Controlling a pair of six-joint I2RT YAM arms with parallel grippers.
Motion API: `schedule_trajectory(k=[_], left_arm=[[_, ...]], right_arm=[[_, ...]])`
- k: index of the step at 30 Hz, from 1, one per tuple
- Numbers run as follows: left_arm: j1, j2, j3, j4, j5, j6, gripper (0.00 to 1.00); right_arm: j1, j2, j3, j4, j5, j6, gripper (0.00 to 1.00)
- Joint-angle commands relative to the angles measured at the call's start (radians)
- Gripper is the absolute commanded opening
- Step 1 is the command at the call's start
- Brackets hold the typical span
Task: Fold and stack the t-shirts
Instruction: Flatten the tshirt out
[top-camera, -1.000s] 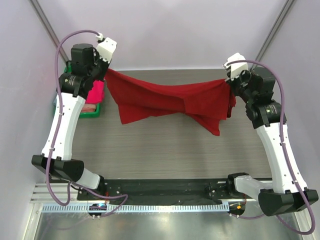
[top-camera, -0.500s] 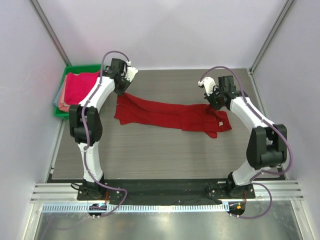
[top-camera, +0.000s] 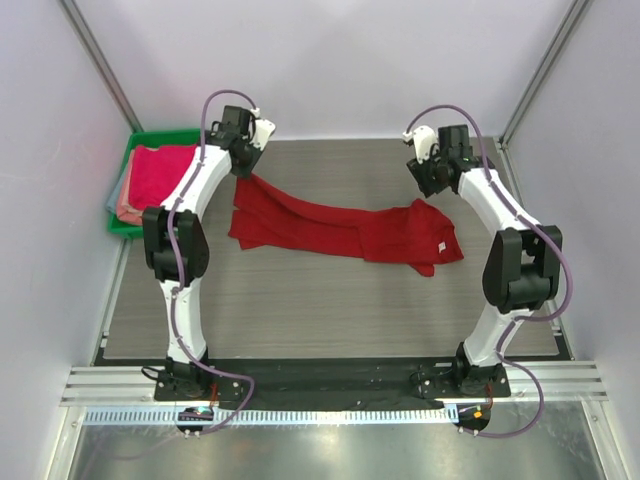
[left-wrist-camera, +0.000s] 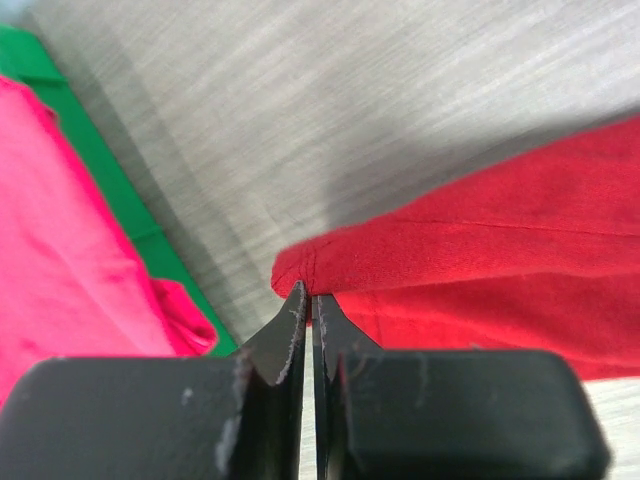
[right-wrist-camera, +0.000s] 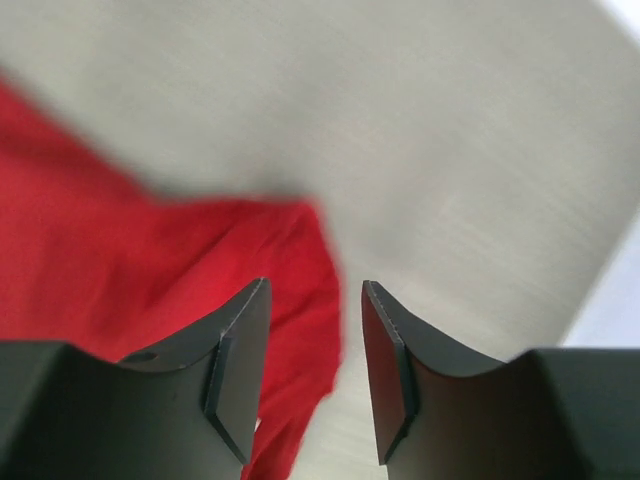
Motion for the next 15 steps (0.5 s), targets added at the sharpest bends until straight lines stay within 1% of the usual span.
schedule_trajectory(k=[1, 2, 5, 9, 15], left_arm=[[-0.003, -0.088, -0.035, -0.017, 0.031, -0.029, 0.02], [-0.005, -0.095, -0.061, -0.017, 0.043, -0.031, 0.00], [-0.005, -0.120, -0.086, -0.034, 0.055, -0.043, 0.00], [-0.005, -0.143, -0.132, -0.034, 0.062, -0.044, 0.00], [-0.009, -0.149, -0.138, -0.034, 0.062, -0.052, 0.00]], right_arm=[[-0.044, -0.089, -0.025, -0.312, -0.224, 0.038, 0.45], [-0.049, -0.102, -0.067, -0.351, -0.248, 0.032, 0.44], [-0.058, -0.094, -0.139, -0.465, -0.305, 0.003, 0.42], [-0.072, -0.082, -0.190, -0.490, -0.305, 0.017, 0.42], [-0.086, -0.016, -0.196, -0.547, -0.256, 0.003, 0.42]])
